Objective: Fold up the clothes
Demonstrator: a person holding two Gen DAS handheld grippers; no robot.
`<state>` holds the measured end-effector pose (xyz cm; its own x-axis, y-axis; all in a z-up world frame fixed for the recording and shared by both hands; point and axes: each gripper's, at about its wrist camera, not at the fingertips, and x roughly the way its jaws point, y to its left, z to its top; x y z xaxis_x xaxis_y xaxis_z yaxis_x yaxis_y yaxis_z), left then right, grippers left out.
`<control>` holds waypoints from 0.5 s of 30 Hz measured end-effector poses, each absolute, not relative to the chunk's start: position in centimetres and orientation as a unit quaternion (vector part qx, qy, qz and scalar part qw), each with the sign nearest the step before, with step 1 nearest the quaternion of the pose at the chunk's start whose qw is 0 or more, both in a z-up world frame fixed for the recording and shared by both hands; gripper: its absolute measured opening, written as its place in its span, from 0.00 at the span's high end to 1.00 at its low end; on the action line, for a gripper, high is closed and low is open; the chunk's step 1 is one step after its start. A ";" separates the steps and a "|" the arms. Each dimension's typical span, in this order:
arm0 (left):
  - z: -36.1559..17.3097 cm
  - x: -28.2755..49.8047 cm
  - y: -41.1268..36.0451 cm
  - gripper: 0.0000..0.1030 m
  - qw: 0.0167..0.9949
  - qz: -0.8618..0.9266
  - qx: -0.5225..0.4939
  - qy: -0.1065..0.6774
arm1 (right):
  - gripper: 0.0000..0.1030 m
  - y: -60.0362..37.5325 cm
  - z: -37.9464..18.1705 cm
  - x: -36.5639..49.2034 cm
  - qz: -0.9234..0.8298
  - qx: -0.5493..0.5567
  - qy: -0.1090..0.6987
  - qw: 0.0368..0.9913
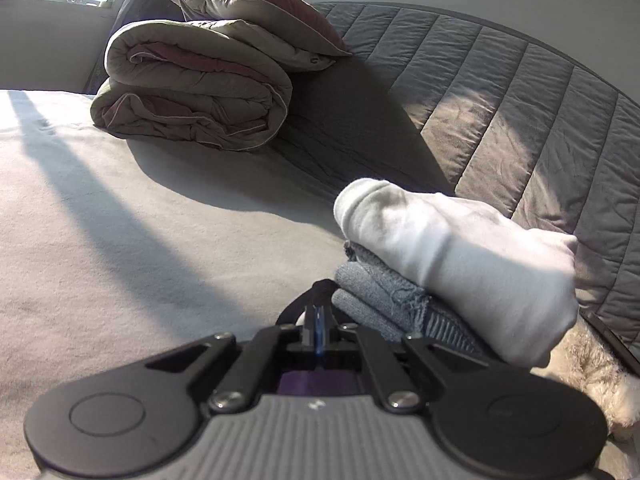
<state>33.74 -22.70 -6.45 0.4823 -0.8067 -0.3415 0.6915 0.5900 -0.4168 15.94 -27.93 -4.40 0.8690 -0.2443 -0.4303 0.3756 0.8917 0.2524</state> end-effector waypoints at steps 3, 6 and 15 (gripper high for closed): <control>-7.3 34.4 -23.2 1.00 0.854 -0.432 -0.128 0.261 | 0.99 -27.9 -4.3 15.6 -0.168 0.155 0.200 0.953; -8.3 34.9 -24.1 1.00 0.853 -0.424 -0.128 0.275 | 0.99 -27.6 -4.2 16.2 -0.165 0.155 0.205 0.952; -7.4 34.8 -22.3 0.77 0.854 -0.391 -0.150 0.308 | 0.89 -29.8 -5.1 18.9 -0.149 0.166 0.224 0.949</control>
